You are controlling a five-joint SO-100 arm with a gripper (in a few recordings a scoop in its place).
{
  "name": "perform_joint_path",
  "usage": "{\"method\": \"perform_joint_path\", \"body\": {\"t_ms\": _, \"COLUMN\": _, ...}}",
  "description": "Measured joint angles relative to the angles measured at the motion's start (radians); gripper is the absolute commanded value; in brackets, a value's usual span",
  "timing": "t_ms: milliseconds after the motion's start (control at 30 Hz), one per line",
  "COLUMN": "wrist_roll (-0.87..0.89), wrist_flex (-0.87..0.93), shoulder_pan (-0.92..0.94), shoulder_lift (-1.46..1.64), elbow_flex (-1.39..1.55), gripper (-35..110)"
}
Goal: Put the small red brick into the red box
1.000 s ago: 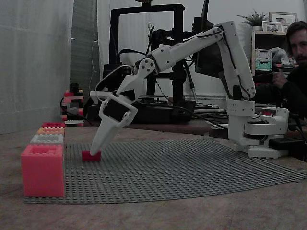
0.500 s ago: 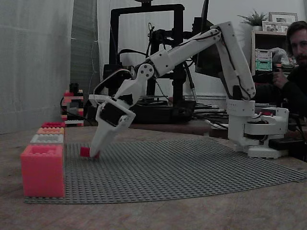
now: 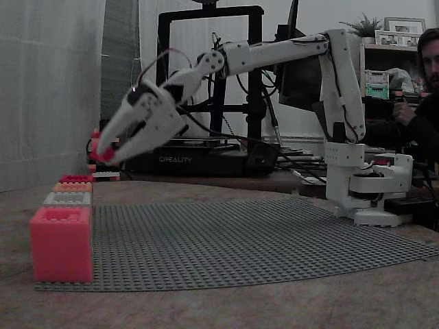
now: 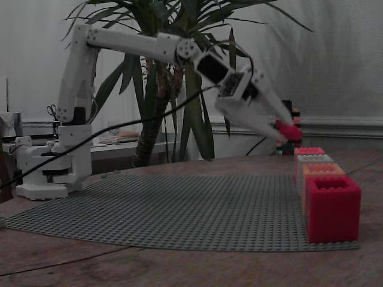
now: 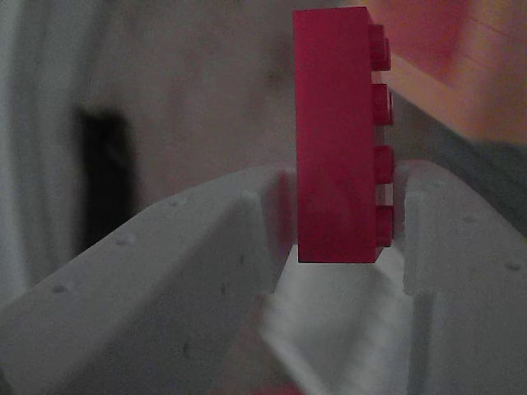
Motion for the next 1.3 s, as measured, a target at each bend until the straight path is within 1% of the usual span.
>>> {"method": "perform_joint_path", "body": {"t_ms": 167, "wrist_roll": 0.207, "wrist_flex": 0.0, "shoulder_pan": 0.106, "shoulder_lift": -0.074, "elbow_flex": -0.152, "gripper": 0}}
{"method": "perform_joint_path", "body": {"t_ms": 300, "wrist_roll": 0.298, "wrist_flex": 0.0, "shoulder_pan": 0.198, "shoulder_lift": -0.21, "elbow_flex": -0.288, "gripper": 0}}
{"method": "perform_joint_path", "body": {"t_ms": 433, "wrist_roll": 0.305, "wrist_flex": -0.005, "shoulder_pan": 0.259, "shoulder_lift": -0.334, "elbow_flex": -0.402, "gripper": 0}}
{"method": "perform_joint_path", "body": {"t_ms": 633, "wrist_roll": 0.293, "wrist_flex": -0.04, "shoulder_pan": 0.275, "shoulder_lift": -0.457, "elbow_flex": -0.486, "gripper": 0}}
{"method": "perform_joint_path", "body": {"t_ms": 767, "wrist_roll": 0.293, "wrist_flex": -0.043, "shoulder_pan": 0.276, "shoulder_lift": -0.505, "elbow_flex": -0.526, "gripper": 7}}
{"method": "perform_joint_path", "body": {"t_ms": 1033, "wrist_roll": 0.301, "wrist_flex": -0.043, "shoulder_pan": 0.29, "shoulder_lift": -0.531, "elbow_flex": -0.551, "gripper": 13}}
{"method": "perform_joint_path", "body": {"t_ms": 1133, "wrist_roll": 0.304, "wrist_flex": -0.057, "shoulder_pan": 0.291, "shoulder_lift": -0.531, "elbow_flex": -0.551, "gripper": 13}}
{"method": "perform_joint_path", "body": {"t_ms": 1300, "wrist_roll": 0.296, "wrist_flex": -0.058, "shoulder_pan": 0.293, "shoulder_lift": -0.531, "elbow_flex": -0.552, "gripper": 8}}
